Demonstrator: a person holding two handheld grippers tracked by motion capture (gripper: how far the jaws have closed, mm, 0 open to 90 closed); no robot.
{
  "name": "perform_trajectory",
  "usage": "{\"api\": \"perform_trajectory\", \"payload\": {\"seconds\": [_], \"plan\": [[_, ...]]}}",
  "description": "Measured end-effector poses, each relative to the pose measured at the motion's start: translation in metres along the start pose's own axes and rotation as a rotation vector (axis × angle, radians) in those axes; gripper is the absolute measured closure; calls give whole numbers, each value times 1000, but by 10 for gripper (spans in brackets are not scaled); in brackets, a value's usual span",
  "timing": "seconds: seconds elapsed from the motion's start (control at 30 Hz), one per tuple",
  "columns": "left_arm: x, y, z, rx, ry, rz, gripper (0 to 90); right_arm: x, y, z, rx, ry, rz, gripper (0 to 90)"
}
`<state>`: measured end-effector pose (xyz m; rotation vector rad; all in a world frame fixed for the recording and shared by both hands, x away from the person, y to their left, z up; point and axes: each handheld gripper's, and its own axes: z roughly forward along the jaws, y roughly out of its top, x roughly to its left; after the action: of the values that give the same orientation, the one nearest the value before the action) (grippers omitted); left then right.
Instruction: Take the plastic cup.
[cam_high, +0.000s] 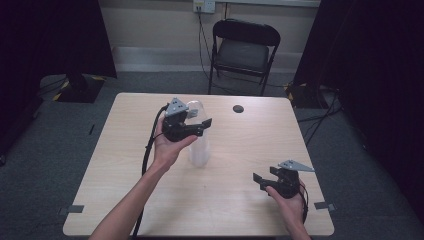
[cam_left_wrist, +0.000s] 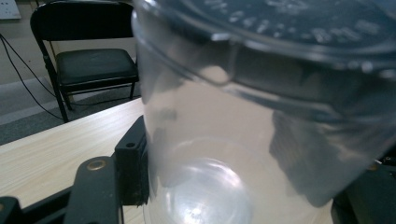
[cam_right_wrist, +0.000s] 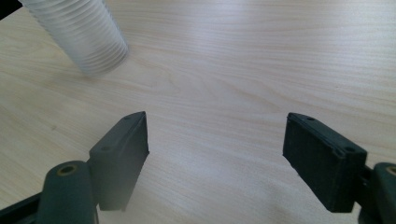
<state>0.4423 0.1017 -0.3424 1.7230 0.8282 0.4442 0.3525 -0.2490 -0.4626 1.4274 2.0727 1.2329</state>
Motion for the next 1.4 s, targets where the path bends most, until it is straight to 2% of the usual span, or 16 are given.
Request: {"api": "perform_trajectory", "payload": {"seconds": [0.27, 0.63, 0.73, 0.8, 1.13, 1.23, 1.3, 1.33, 1.4], "plan": [[1, 4, -7, -27, -8, -7, 360, 1, 0, 1, -1, 3, -2, 221], [5, 17, -25, -79, -24, -20, 362, 1, 0, 1, 5, 4, -2, 221], [5, 17, -28, -69, -16, -36, 360, 2, 0, 2, 4, 4, -4, 223], [6, 16, -30, -73, -25, -46, 358, 2, 0, 2, 4, 4, -5, 223], [12, 11, -49, -65, -21, -49, 358, 3, 0, 2, 5, 8, -13, 228], [15, 7, -55, -60, -22, -65, 358, 4, 0, 2, 7, 9, -13, 230], [17, 2, -58, -44, 0, -71, 359, 5, 0, 2, 7, 8, -15, 231], [21, -3, -61, -41, -9, -94, 359, 5, 0, 3, 7, 9, -17, 232], [23, -7, -64, -31, 4, -96, 359, 6, 0, 3, 9, 10, -20, 232]]}}
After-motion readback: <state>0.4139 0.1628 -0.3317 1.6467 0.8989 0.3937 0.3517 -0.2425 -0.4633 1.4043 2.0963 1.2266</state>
